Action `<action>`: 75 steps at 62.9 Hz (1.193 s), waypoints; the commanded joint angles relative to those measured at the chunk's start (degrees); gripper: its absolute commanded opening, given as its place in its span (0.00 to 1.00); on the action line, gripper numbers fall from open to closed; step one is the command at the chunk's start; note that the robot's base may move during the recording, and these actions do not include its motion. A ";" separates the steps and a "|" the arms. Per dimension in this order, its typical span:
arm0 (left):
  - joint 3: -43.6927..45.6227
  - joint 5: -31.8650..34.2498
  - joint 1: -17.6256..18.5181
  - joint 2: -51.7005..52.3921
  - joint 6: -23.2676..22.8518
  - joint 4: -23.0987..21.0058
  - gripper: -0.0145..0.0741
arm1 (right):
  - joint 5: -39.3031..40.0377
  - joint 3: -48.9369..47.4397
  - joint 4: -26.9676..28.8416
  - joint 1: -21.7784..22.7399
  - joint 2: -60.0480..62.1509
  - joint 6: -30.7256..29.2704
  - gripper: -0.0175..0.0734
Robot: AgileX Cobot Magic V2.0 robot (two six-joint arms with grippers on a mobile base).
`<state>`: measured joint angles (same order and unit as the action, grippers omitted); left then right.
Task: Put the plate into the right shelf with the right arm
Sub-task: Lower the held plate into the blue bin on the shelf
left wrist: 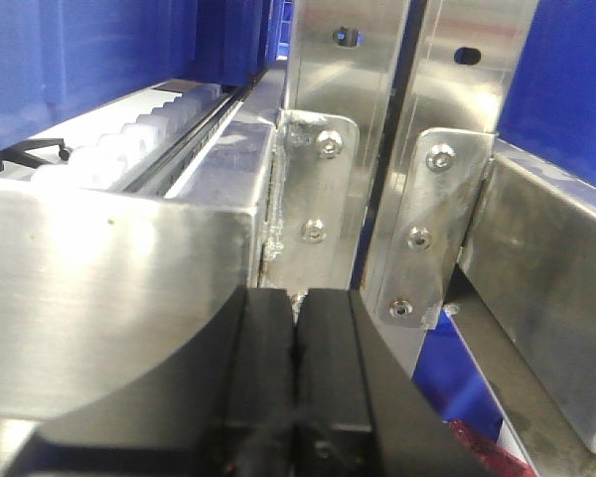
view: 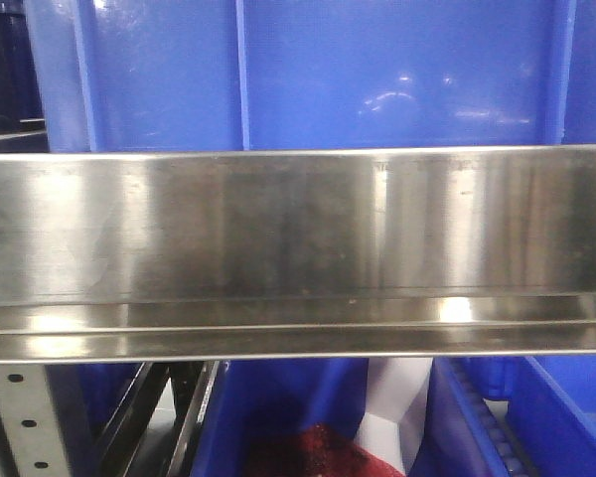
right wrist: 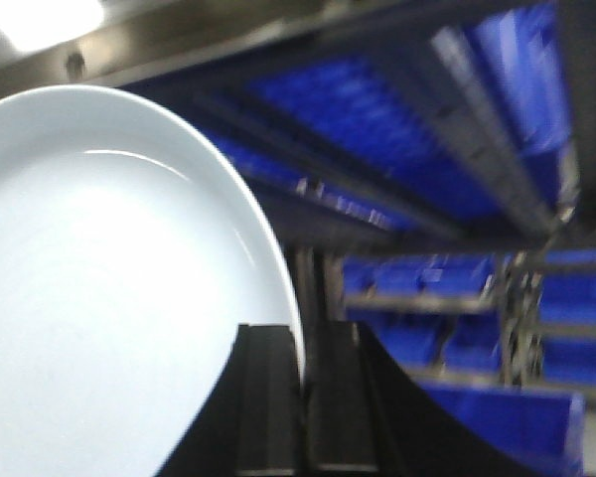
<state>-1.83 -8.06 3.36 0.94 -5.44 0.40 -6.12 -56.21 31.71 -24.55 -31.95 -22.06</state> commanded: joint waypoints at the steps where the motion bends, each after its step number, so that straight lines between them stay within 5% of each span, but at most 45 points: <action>1: -0.54 5.15 0.11 0.36 -0.34 0.01 0.11 | -1.93 -6.35 -0.35 0.18 -8.04 0.14 0.25; 26: -0.54 5.15 0.11 0.36 -0.34 0.01 0.11 | 1.45 -15.78 -0.35 0.24 -31.67 0.02 0.25; 55: -0.54 5.15 0.11 0.36 -0.34 0.01 0.11 | 2.62 -15.86 -0.35 0.28 -43.23 -7.77 0.27; 60: -0.54 5.15 0.11 0.36 -0.34 0.01 0.11 | 1.84 -15.86 -0.35 0.28 -43.78 -7.77 0.36; 70: -0.54 5.15 0.11 0.36 -0.34 0.01 0.11 | 1.63 -15.80 -0.35 0.28 -44.19 -7.77 0.85; 75: -0.54 5.15 0.11 0.36 -0.34 0.01 0.11 | 2.31 -15.75 -0.35 0.28 -44.19 -7.85 0.89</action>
<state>-1.83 -8.06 3.36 0.94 -5.44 0.40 -8.55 -69.65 31.15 -24.55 -77.94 -29.39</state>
